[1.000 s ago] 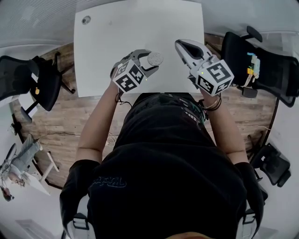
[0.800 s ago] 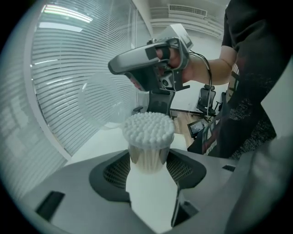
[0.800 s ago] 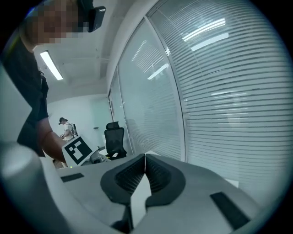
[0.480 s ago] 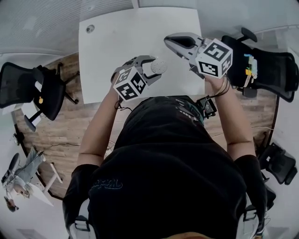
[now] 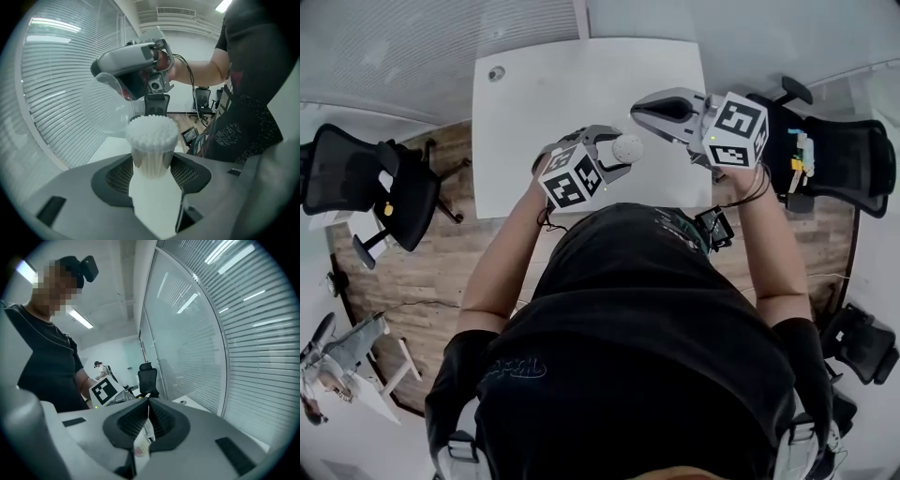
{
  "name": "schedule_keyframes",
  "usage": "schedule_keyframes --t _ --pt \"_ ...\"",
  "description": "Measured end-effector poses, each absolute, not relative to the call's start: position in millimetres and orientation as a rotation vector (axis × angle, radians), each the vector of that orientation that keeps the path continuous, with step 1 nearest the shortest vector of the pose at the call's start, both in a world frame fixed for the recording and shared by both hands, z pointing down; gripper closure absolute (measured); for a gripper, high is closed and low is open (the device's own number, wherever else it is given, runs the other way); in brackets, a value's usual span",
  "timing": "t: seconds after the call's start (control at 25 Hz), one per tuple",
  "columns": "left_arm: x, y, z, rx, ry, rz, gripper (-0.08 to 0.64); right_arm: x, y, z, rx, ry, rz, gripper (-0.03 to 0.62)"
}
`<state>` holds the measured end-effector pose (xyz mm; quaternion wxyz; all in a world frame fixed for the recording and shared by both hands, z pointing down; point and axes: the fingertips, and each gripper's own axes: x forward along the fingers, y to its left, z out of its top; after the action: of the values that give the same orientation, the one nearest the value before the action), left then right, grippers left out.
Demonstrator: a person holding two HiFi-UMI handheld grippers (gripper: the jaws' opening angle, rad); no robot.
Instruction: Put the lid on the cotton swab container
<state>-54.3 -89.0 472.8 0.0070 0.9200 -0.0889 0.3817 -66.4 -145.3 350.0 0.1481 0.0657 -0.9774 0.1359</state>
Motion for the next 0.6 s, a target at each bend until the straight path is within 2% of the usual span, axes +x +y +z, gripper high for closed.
schedule_keyframes --t 0.6 --pt "-61 -103 471 2.836 -0.364 1.144 0.301 -71 -116 352 0.101 -2.792 0.423 0.569"
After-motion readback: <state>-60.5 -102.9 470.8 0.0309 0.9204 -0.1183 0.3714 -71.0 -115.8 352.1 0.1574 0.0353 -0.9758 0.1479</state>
